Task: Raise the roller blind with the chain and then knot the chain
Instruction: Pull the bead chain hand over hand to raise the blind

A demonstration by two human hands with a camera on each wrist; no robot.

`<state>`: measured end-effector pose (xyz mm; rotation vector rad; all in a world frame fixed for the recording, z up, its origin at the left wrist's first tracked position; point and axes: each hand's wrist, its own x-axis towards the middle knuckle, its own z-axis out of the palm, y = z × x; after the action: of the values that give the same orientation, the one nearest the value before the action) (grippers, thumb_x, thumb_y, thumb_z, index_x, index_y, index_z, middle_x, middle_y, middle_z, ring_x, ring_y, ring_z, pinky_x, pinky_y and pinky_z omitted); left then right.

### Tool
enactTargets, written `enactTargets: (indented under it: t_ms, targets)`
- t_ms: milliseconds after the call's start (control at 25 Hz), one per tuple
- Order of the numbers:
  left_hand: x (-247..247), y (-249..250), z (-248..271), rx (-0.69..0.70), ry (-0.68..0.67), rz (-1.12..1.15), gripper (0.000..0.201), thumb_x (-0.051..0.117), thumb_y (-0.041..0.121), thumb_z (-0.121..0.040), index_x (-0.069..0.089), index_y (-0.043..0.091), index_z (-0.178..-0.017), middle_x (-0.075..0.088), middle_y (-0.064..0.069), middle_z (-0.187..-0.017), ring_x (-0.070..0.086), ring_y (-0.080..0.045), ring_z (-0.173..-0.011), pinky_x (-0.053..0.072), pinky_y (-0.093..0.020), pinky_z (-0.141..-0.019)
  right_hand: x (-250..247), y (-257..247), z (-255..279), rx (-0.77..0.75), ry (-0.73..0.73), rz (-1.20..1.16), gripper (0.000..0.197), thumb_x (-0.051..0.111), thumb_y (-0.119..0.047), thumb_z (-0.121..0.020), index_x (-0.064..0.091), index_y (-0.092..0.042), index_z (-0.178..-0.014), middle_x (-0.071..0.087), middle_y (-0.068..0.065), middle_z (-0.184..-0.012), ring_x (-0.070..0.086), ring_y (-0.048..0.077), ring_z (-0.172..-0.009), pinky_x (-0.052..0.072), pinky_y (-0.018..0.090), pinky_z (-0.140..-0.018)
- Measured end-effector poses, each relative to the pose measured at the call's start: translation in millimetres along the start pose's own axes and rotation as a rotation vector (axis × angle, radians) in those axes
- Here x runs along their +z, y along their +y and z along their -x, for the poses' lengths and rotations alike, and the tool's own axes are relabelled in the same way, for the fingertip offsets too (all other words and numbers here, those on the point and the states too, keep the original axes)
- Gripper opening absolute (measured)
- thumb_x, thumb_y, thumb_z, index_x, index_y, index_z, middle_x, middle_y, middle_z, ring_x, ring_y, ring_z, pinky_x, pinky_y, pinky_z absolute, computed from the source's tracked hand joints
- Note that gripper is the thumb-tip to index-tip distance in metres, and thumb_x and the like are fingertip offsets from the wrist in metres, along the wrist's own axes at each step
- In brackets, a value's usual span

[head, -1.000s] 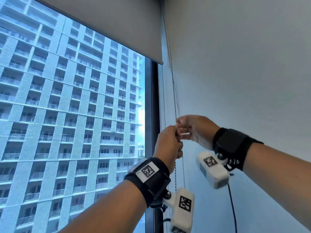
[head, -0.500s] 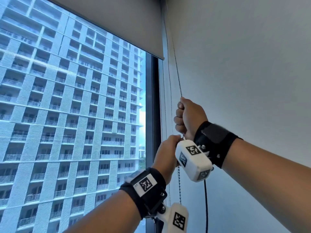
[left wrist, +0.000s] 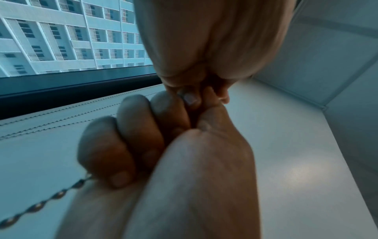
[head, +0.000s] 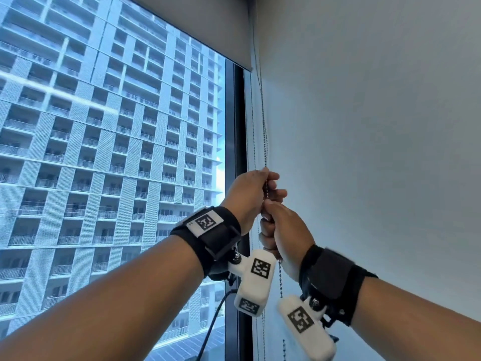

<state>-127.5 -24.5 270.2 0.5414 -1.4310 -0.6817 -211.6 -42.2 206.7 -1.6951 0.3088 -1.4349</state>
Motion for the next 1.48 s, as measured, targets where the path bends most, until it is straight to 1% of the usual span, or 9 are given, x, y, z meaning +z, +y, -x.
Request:
enactTargets:
  t_ms: [160,320,520,680,880,1040,1200,1400,1480]
  targets:
    - [1,-14,3,0.003,0.100,-0.021,0.027,0.040,0.024,-0.102,0.049,0.015,-0.078,0.034,0.005,-0.056,0.031,-0.009,-0.041,0.036,-0.024,-0.047,-28,-5,-8,0.032,-0.237,0.378,0.033,0.044,-0.027,-0.098,0.051,-0.014,-0.069,0.047,0.002,-0.059,0.040,0.017,-0.052,0.036,0.029,-0.050]
    - [9,-12,8,0.050,0.138,-0.095,0.026,0.040,0.023,-0.092,0.038,0.022,-0.067,0.025,0.006,-0.055,0.019,-0.011,-0.043,0.019,-0.022,-0.038,-52,-39,-37,0.055,-0.257,0.903,0.020,0.050,-0.007,-0.091,0.070,-0.006,-0.094,0.070,0.009,-0.106,0.065,0.024,-0.097,0.056,0.032,-0.079]
    - [20,-24,21,0.034,0.113,-0.151,0.026,0.039,0.017,-0.090,0.036,0.020,-0.065,0.026,0.004,-0.056,0.019,-0.011,-0.042,0.017,-0.022,-0.042,-44,-90,-79,0.009,0.055,0.030,0.033,0.042,-0.034,-0.103,0.060,-0.007,-0.095,0.064,0.011,-0.079,0.060,0.022,-0.066,0.053,0.034,-0.063]
    - [25,-34,30,0.086,0.040,-0.170,0.025,0.044,0.014,-0.097,0.049,0.017,-0.072,0.049,0.003,-0.066,0.045,-0.013,-0.055,0.041,-0.025,-0.051,-14,-98,-74,0.015,0.143,-0.117,0.037,0.038,-0.039,-0.103,0.043,-0.019,-0.073,0.037,-0.004,-0.047,0.027,0.012,-0.038,0.023,0.019,-0.041]
    - [5,-27,19,0.090,0.110,-0.289,0.029,0.045,0.011,-0.097,0.053,0.015,-0.069,0.058,-0.004,-0.071,0.055,-0.018,-0.065,0.046,-0.028,-0.062,-2,-84,-52,-0.084,0.249,-0.132,0.033,0.039,-0.023,-0.096,0.030,-0.024,-0.064,0.021,-0.005,-0.047,0.014,0.015,-0.041,0.013,0.021,-0.043]
    - [-6,-6,11,0.086,0.052,-0.268,0.050,0.033,0.034,-0.104,0.067,0.008,-0.078,0.066,-0.005,-0.065,0.061,-0.019,-0.063,0.051,-0.035,-0.070,1,-63,-37,-0.163,0.248,0.070,0.035,0.039,-0.026,-0.096,0.040,-0.020,-0.062,0.034,-0.007,-0.040,0.028,0.015,-0.039,0.025,0.029,-0.045]
    - [-1,14,-3,0.129,0.043,-0.225,0.048,0.041,0.040,-0.104,0.067,0.000,-0.102,0.069,-0.011,-0.086,0.067,-0.025,-0.081,0.053,-0.037,-0.077,3,-33,-20,-0.203,0.141,0.215,0.035,0.037,-0.030,-0.103,0.054,-0.026,-0.073,0.047,-0.013,-0.050,0.038,0.009,-0.047,0.030,0.023,-0.047]
    - [1,9,-4,0.065,0.036,-0.106,0.028,0.039,0.021,-0.106,0.058,0.008,-0.091,0.049,0.000,-0.065,0.054,-0.014,-0.058,0.056,-0.035,-0.074,-10,-15,-10,-0.112,-0.069,0.253,0.038,0.036,-0.032,-0.103,0.037,-0.017,-0.068,0.033,-0.001,-0.055,0.028,0.012,-0.043,0.027,0.024,-0.043]
    - [1,3,-3,0.055,0.059,-0.101,0.026,0.038,0.022,-0.105,0.054,0.011,-0.088,0.038,0.003,-0.061,0.039,-0.010,-0.049,0.050,-0.025,-0.054,-22,-20,-9,-0.117,-0.222,0.478,0.041,0.039,-0.035,-0.102,0.046,-0.011,-0.069,0.044,0.003,-0.060,0.038,0.017,-0.051,0.036,0.028,-0.050]
